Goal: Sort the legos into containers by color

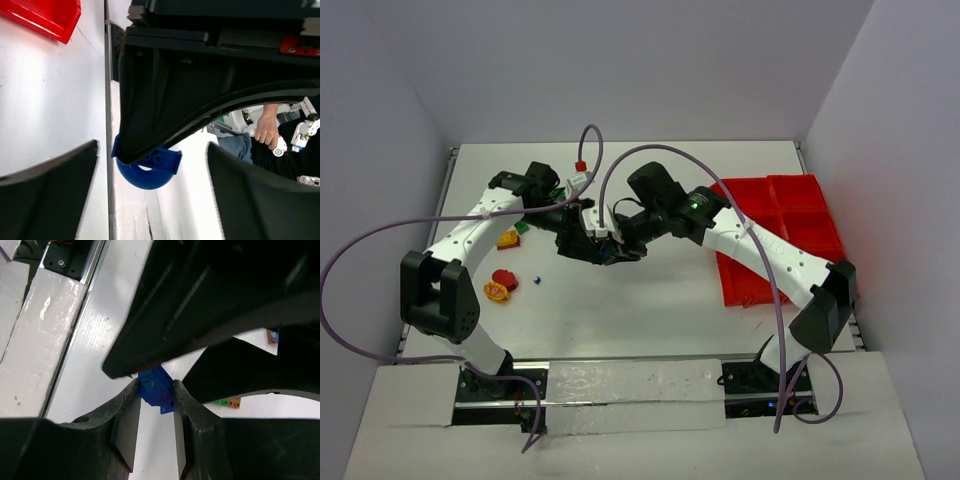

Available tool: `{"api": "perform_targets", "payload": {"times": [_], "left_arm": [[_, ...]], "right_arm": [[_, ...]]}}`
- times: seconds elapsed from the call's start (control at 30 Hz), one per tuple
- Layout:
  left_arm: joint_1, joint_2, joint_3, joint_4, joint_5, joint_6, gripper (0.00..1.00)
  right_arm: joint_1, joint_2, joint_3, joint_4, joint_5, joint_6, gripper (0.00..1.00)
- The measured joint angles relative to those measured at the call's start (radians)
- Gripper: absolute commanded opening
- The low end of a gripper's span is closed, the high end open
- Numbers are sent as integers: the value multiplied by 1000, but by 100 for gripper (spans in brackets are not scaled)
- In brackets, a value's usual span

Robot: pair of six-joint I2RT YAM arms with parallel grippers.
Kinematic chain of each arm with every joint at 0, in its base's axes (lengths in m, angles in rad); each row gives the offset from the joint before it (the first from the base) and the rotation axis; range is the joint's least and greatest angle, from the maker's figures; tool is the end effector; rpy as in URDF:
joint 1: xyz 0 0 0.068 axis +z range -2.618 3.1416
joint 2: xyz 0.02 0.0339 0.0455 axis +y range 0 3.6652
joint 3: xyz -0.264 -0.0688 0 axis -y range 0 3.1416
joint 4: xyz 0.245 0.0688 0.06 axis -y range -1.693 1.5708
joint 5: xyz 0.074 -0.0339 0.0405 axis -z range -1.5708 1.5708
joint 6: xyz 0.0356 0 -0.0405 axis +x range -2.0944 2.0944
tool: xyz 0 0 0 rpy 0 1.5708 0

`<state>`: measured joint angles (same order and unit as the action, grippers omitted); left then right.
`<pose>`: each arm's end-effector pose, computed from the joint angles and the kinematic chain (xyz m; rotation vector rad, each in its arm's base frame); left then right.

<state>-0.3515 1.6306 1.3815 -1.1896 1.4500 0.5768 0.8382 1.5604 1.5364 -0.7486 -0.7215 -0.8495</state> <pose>0.2679 -0.1359 0.2972 1.0892 1.8905 -1.9013 0.2071 0.2653 0.3613 -1.8907 1.2097 0.8310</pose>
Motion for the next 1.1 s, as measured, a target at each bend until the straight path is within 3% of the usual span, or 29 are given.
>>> {"api": "perform_targets", "payload": {"times": [0.17,0.33,0.47,0.6,0.77,0.83,0.97,1.1], "left_arm": [[33,13,64,-77,3,76,99],[170,63,223,-128,10,106,99],[248,77,309,-17,-37,-55,99],[247,-6,231,253,-233,-363,99],[227,-29,247,399,-537,-546,99],[198,-49,224,456,-752,-599,99],[111,-85,191,531,-1112,-647,99],[86,-130,134,612,-1352,-695,99]], "right_arm": [[3,-3,-3,-1,35,21,0],[-6,-55,-70,-13,92,42,0],[-79,-124,-129,-32,119,82,0],[-241,-197,-158,-32,143,133,0],[-506,-273,-193,-18,210,186,0],[-625,-268,-191,-9,262,216,0],[-821,-161,-152,-3,369,282,0],[-999,28,-46,-4,450,349,0]]}}
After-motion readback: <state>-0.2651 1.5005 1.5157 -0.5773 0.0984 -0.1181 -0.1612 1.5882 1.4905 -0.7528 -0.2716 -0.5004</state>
